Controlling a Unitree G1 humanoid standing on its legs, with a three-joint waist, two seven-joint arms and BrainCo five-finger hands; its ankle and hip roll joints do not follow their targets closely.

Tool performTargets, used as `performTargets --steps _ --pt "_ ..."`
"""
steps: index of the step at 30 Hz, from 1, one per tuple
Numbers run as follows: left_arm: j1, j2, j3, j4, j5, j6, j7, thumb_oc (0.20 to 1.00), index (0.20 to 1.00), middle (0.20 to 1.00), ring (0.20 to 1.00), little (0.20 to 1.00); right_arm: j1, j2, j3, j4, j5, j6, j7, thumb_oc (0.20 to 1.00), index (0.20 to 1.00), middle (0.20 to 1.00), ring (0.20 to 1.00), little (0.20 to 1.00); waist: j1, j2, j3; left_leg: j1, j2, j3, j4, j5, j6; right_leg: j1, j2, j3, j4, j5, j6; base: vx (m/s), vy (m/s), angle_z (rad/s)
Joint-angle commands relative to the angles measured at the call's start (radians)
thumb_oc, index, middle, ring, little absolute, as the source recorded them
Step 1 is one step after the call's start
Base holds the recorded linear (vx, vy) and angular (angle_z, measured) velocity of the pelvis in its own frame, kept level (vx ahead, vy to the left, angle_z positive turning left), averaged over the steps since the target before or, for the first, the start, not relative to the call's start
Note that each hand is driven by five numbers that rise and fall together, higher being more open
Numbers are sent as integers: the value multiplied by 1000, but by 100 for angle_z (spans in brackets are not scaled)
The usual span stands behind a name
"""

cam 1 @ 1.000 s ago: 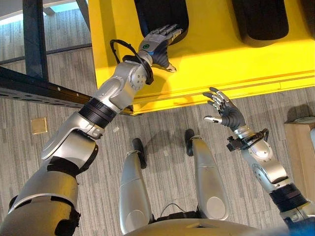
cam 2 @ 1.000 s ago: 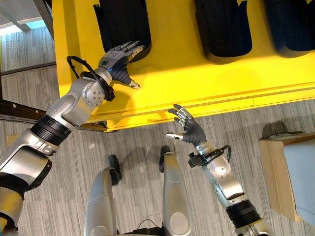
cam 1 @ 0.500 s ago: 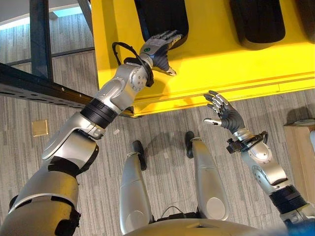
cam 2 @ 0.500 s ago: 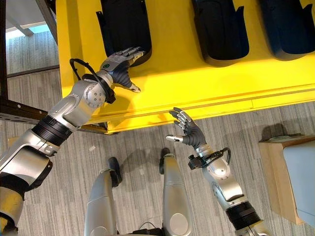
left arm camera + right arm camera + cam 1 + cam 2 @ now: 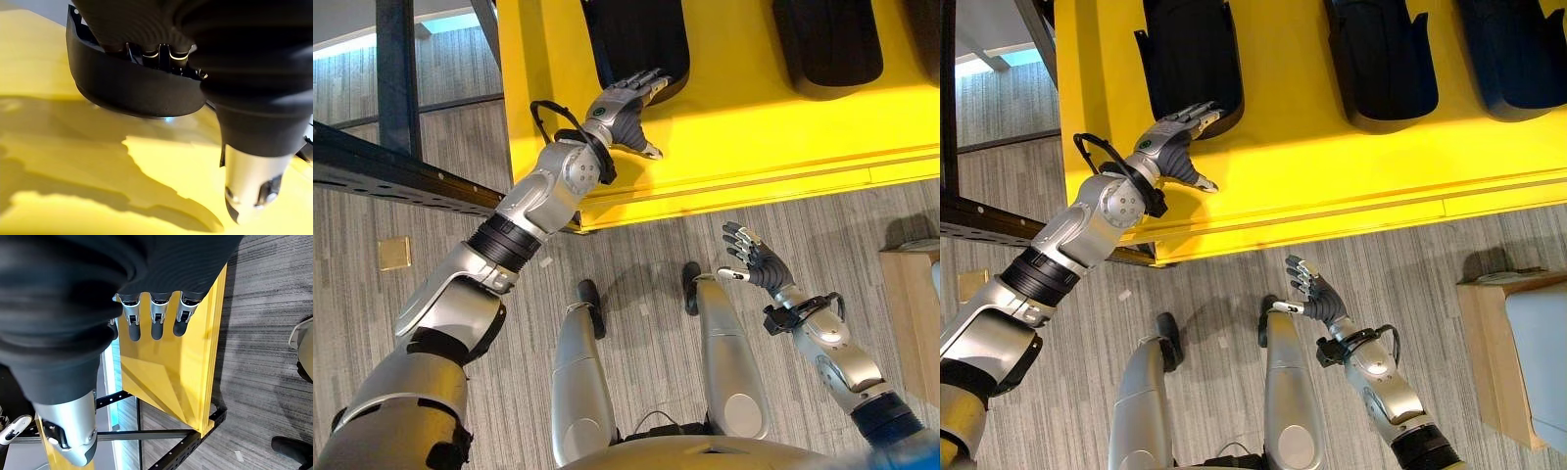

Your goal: Move parts from the plastic box to the shelf.

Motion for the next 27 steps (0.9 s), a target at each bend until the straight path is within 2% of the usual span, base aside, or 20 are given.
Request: performTargets --steps 1,15,27 --pt "23 10 29 -49 -36 -19 -2 1000 1000 1000 1000 1000 3 7 -16 -54 -8 -31 4 1000 1000 1000 1000 1000 -15 20 0 14 42 -66 9 -32 -4 53 -55 62 -44 44 65 0 0 0" --pt "52 -4 37 -95 -8 -24 -13 1000 1000 1000 1000 1000 -2 12 -15 -57 -6 -24 4 1000 1000 1000 1000 1000 -12 21 1 8 41 -67 15 -35 -3 50 -54 61 -40 43 62 0 0 0" --pt "102 15 53 -161 41 -34 -27 1000 1000 1000 1000 1000 -7 8 -19 -64 -11 -23 0 1000 1000 1000 1000 1000 -8 23 6 11 40 -64 15 -37 -1 50 -53 62 -38 42 61 0 0 0"
